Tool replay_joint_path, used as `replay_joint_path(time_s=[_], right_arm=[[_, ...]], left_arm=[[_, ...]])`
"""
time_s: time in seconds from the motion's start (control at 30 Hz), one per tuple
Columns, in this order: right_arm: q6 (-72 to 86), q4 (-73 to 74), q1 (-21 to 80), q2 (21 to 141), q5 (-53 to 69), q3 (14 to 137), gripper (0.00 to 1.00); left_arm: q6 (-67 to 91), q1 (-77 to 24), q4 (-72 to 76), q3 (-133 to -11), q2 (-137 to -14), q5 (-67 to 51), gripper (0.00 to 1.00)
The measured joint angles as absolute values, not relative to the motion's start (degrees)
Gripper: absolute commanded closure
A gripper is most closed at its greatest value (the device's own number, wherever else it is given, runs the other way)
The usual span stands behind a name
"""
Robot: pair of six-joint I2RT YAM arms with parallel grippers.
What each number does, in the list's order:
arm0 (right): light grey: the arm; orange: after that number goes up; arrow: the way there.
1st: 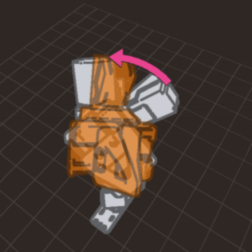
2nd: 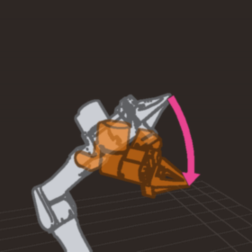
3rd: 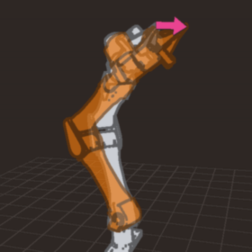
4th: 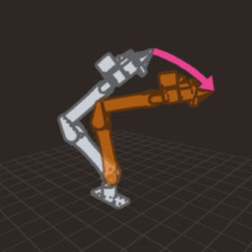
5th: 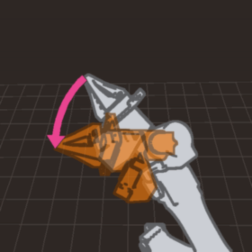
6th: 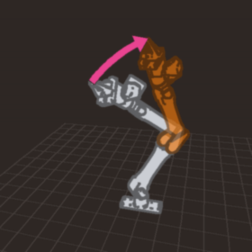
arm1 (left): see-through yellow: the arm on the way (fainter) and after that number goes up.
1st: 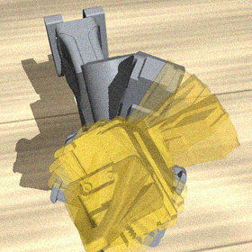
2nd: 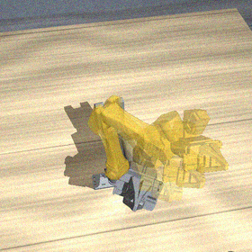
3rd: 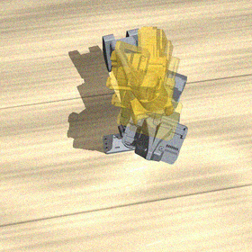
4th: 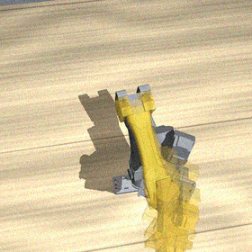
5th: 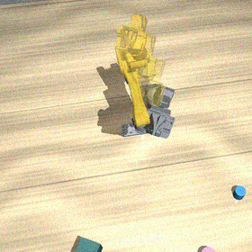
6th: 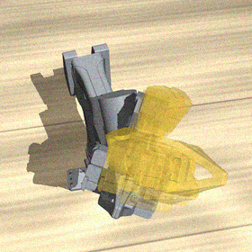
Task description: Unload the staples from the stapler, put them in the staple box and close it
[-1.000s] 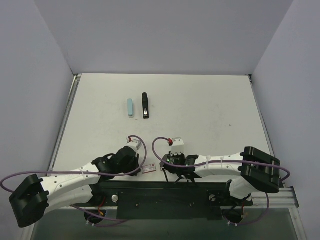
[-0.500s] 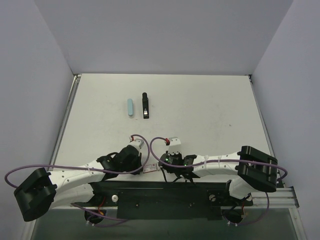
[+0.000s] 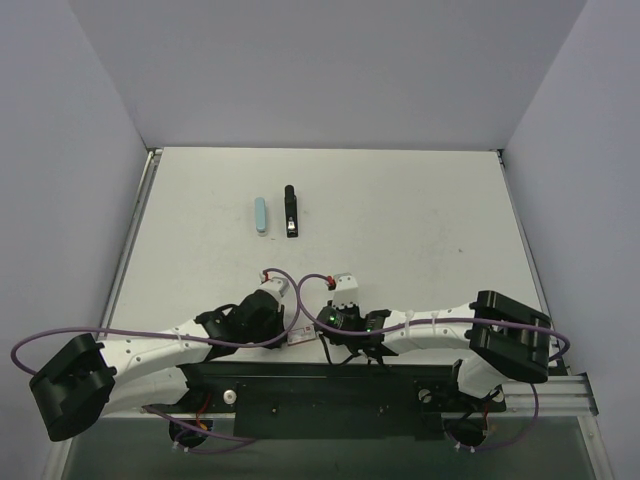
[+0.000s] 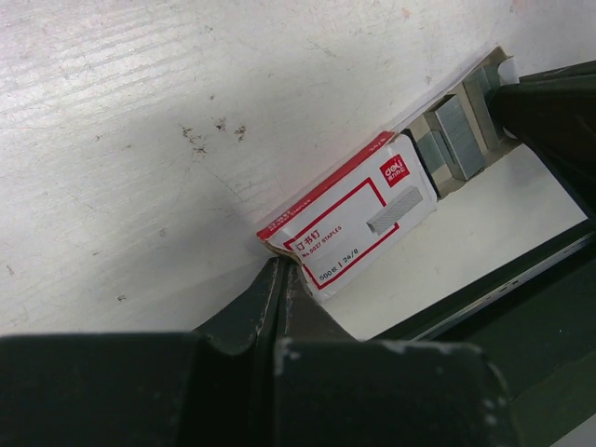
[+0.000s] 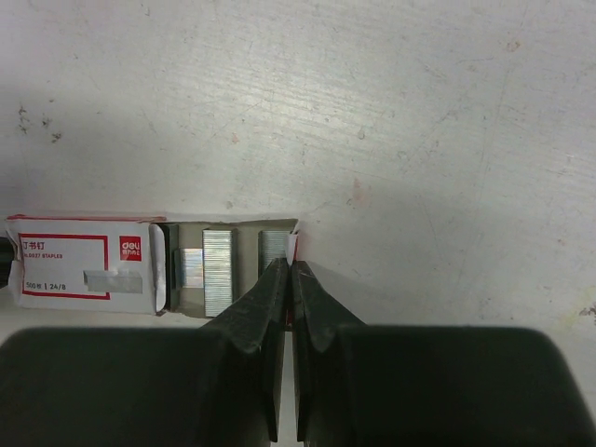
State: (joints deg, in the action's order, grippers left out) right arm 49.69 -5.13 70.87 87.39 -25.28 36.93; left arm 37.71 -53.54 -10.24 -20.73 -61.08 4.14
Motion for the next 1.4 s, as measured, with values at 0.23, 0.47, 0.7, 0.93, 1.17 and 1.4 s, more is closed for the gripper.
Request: replay_joint_path(time_s=[0.23, 0.47, 0.7, 0.93, 1.17, 1.4], right_arm=[[48.36, -7.97, 70.85, 87.64, -24.45, 36.36, 1.00], [46.72, -11.55, 70.87, 87.61, -23.05, 35.31, 1.00], [46.33, -13.06, 70.87, 87.66, -20.56, 35.20, 1.00], [46.46, -13.06, 70.87, 87.44, -20.03, 35.11, 0.93], [46.65, -10.28, 70.94, 82.26, -19.81, 34.46, 0.77], [46.81, -7.05, 70.94, 78.24, -21.78, 34.46, 0.84]], left_arm=[[37.71, -53.54, -9.80, -20.73, -61.36, 4.03, 1.00], [37.71, -53.54, -9.30, -20.88, -61.87, 3.92, 1.00], [37.71, -53.71, -8.71, -21.23, -62.72, 3.68, 1.00], [37.71, -54.04, -8.29, -21.37, -63.22, 3.68, 1.00], [37.71, -54.65, -7.42, -22.06, -64.71, 3.51, 1.00], [37.71, -55.22, -7.46, -22.33, -64.97, 3.55, 1.00]])
